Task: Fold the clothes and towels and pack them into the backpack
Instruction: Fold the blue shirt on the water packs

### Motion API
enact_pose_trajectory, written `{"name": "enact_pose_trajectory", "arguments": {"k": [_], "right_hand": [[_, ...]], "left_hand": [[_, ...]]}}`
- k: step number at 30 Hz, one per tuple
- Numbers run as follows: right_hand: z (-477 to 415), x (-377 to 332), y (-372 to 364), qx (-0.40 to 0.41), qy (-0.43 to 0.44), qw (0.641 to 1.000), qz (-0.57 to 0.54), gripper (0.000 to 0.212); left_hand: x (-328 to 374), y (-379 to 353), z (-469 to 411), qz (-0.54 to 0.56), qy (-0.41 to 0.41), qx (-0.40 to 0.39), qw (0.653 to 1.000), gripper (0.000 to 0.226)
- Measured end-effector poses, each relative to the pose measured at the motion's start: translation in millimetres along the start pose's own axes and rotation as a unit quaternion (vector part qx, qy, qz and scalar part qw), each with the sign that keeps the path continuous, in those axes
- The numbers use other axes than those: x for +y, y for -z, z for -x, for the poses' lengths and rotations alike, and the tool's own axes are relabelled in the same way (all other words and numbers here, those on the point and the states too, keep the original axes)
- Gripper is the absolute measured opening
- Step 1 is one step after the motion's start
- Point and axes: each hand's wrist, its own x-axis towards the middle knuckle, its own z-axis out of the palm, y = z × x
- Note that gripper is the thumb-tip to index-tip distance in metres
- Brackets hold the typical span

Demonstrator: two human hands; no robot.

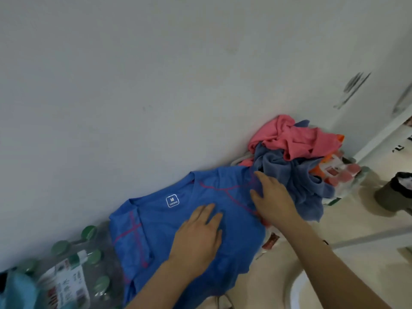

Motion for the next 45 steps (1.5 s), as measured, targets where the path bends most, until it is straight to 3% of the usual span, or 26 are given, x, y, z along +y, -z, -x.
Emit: {"name": "enact_pose_trajectory", "arguments": {"k": [4, 9, 12, 17, 20, 22, 24, 26, 27, 28, 33, 35, 37, 40, 42, 45], "right_hand": [[-23, 11, -4, -0.004, -0.031, 0.999, -0.009, 0.061], [-39, 27, 0, 0.023, -0.044, 0.979, -0.196, 0.012], [-46, 31, 7, 0.012, -0.034, 0.969, -0.243, 0.022], [-48, 26, 12, -0.033, 0.037, 0.976, -0.210, 0.023], [-46, 19, 14, 0.023, 0.132, 0.986, -0.101, 0.015], [-45, 12, 11, 0.051, 0.184, 0.980, -0.052, 0.007], [-43, 4, 7, 0.043, 0.218, 0.974, -0.038, 0.005], [-41, 0, 2, 0.036, 0.249, 0.965, -0.067, 0.007], [-41, -2, -1, 0.030, 0.258, 0.961, -0.090, 0.009], [-39, -5, -4, 0.019, 0.261, 0.959, -0.112, 0.012], [-32, -20, -20, -0.036, 0.231, 0.942, -0.243, 0.026], [-29, -22, -21, -0.027, 0.241, 0.935, -0.258, 0.034], [-26, -17, -26, 0.017, 0.268, 0.951, -0.154, 0.055], [-21, -10, -34, 0.017, 0.249, 0.968, 0.005, 0.079], [-16, -7, -39, 0.037, 0.247, 0.968, 0.036, 0.079], [-12, -2, -46, 0.100, 0.271, 0.957, 0.018, 0.066]], "left_hand": [[35, -25, -40, -0.009, 0.005, -0.021, 1.000, 0.047], [41, -41, -53, -0.037, 0.053, -0.035, 0.997, 0.058], [41, -45, -56, -0.025, 0.074, -0.022, 0.997, 0.064], [48, -34, -66, 0.085, 0.107, -0.061, 0.989, 0.077], [57, -24, -77, 0.188, 0.161, -0.029, 0.968, 0.081], [59, -16, -88, 0.277, 0.218, 0.014, 0.936, 0.056], [58, -8, -97, 0.406, 0.289, 0.075, 0.864, 0.021], [56, 0, -103, 0.565, 0.343, 0.090, 0.745, 0.029], [56, 4, -105, 0.621, 0.351, 0.080, 0.696, 0.032], [54, 6, -106, 0.654, 0.347, 0.069, 0.669, 0.032], [41, 15, -112, 0.671, 0.390, 0.111, 0.621, 0.015], [33, 14, -112, 0.657, 0.414, 0.130, 0.616, 0.008], [25, 12, -113, 0.642, 0.432, 0.151, 0.615, 0.011], [18, 12, -112, 0.639, 0.442, 0.163, 0.608, 0.019], [15, 12, -112, 0.635, 0.444, 0.162, 0.611, 0.021], [7, 4, -112, 0.587, 0.447, 0.161, 0.656, 0.023]]}}
